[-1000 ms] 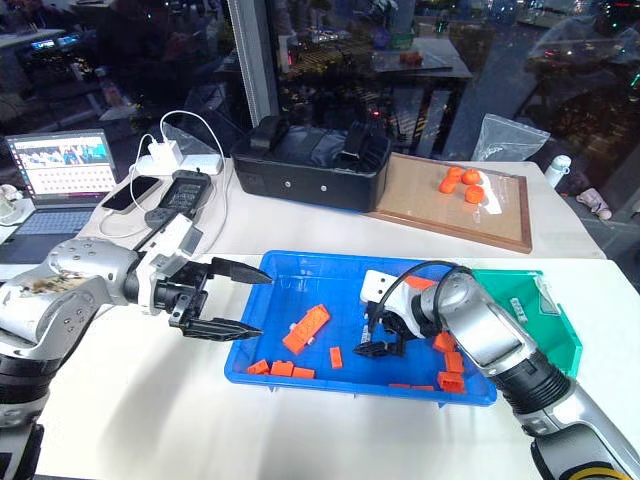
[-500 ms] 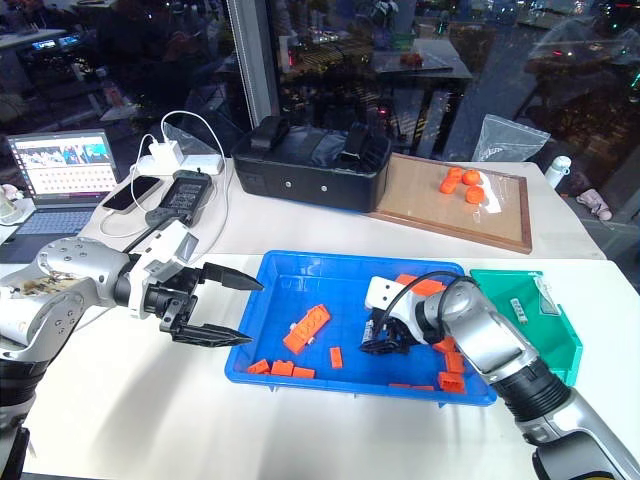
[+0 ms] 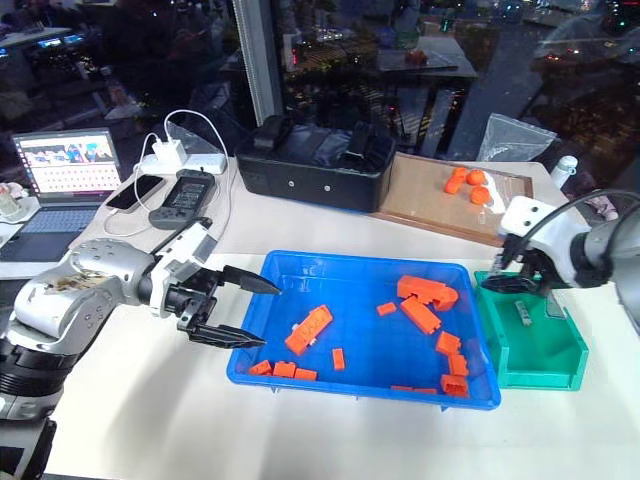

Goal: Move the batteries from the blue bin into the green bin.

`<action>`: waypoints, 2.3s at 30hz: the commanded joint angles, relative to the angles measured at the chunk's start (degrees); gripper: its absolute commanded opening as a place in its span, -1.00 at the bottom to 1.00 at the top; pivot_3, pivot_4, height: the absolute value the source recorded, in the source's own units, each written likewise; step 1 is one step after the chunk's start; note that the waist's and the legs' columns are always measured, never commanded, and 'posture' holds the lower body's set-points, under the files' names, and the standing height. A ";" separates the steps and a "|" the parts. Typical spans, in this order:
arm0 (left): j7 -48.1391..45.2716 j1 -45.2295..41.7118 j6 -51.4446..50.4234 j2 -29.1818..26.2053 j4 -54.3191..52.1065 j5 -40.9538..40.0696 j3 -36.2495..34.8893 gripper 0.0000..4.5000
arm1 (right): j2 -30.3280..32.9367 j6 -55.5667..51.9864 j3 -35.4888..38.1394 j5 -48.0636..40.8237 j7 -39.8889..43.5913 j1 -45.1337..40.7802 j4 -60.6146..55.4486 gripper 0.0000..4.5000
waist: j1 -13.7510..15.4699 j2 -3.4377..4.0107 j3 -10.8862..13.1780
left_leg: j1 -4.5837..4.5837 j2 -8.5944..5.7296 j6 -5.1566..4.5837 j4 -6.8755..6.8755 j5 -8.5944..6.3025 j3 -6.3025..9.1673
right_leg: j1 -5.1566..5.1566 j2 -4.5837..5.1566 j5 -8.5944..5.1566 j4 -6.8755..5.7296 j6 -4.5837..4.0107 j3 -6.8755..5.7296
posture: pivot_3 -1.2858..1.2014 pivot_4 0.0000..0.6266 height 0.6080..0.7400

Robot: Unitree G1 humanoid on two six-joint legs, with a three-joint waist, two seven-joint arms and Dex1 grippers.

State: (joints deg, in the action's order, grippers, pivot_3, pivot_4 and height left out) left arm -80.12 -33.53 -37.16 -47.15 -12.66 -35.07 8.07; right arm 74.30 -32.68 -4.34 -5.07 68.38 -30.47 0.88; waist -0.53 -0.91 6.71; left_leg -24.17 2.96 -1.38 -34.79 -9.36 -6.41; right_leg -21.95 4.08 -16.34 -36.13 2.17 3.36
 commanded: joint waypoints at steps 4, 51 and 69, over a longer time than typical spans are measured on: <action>1.44 1.55 0.77 -1.64 -2.09 0.96 -2.42 1.00 | 0.03 12.74 -4.84 7.53 1.99 -2.20 11.46 0.11 | -0.41 0.08 0.00 | 0.08 0.00 0.00 -0.01 0.00 0.00 | 0.03 0.01 0.00 -0.01 0.01 0.07 | 0.03 -0.52 0.97; 7.42 8.26 1.61 -6.70 -3.64 4.78 -6.16 1.00 | -28.09 14.26 -17.93 10.71 10.99 -18.06 -3.55 0.97 | 0.23 -0.02 -0.01 | 0.02 0.18 0.04 -0.03 -0.01 0.05 | -0.23 -0.56 0.11 -0.18 -0.25 0.37 | 0.03 -0.52 0.97; 14.99 28.02 -3.02 -11.34 -16.12 1.59 -19.67 1.00 | -51.37 42.23 -30.40 15.91 13.70 -30.37 26.93 0.97 | -0.16 -0.09 0.01 | 0.50 0.62 0.15 -0.04 0.03 -0.08 | -0.27 -0.67 -0.05 -0.71 -0.66 0.22 | 0.03 -0.52 0.97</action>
State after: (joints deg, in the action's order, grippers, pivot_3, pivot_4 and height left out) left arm -65.73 -5.87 -40.13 -57.81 -26.35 -32.11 -9.45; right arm 23.56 6.30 -34.58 9.58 82.35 -58.69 25.75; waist -0.69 -1.00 6.72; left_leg -23.67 3.59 -1.16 -34.83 -9.33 -6.49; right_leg -22.23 3.41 -16.39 -36.84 1.50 3.58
